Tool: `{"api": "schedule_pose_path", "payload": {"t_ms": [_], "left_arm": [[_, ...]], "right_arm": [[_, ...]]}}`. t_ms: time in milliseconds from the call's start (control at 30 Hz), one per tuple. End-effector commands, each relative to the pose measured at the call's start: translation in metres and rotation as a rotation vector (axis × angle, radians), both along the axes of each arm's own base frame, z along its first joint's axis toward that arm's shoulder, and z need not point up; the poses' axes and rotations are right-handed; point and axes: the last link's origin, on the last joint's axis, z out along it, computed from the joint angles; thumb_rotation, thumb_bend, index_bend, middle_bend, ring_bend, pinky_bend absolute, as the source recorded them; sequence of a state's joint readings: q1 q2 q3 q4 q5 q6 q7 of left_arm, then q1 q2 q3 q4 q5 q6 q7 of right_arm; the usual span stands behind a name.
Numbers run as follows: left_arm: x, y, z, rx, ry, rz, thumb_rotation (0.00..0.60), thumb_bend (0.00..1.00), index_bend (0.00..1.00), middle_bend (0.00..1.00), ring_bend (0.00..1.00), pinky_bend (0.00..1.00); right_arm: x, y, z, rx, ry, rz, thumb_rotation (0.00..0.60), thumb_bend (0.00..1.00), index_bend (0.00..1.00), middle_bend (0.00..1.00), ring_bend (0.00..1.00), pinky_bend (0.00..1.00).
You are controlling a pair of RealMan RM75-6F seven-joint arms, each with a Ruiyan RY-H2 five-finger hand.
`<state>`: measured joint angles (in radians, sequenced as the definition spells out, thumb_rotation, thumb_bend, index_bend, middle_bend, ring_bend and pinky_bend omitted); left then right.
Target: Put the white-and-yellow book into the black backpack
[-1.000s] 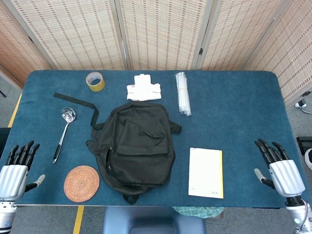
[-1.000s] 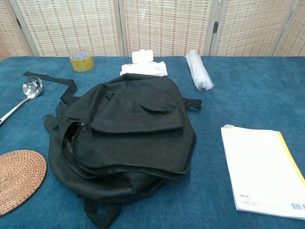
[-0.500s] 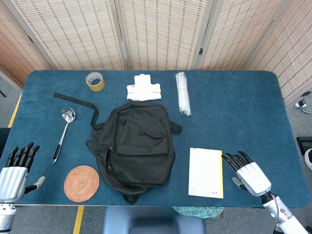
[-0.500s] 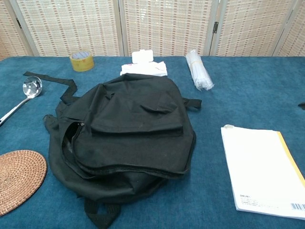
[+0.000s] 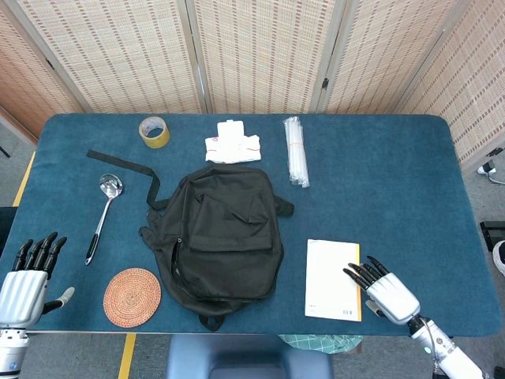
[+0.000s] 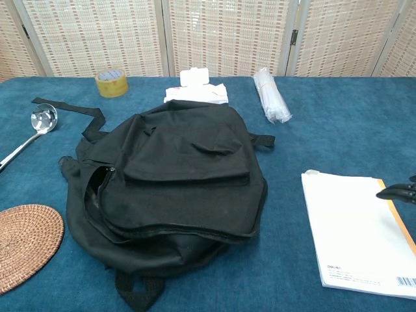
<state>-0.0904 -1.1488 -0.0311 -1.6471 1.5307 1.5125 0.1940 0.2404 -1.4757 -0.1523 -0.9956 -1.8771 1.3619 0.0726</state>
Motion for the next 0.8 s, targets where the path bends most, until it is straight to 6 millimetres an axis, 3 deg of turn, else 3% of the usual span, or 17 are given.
{"api": "schedule_pose_path", "payload": {"t_ms": [33, 800], "left_arm": [[0.0, 0.0, 0.001, 0.003, -0.002, 0.001, 0.6, 0.24, 0.1, 0.07, 0.12, 0.01], [-0.001, 0.0, -0.002, -0.007, 0.0, 0.009, 0.6, 0.24, 0.1, 0.07, 0.12, 0.01]], "right_arm": [[-0.001, 0.0, -0.007, 0.014, -0.005, 0.003, 0.6, 0.33, 0.11, 0.13, 0.18, 0.09], [0.001, -0.01, -0.023, 0.029, -0.013, 0.011, 0.6, 0.33, 0.11, 0.12, 0.17, 0.09]]}}
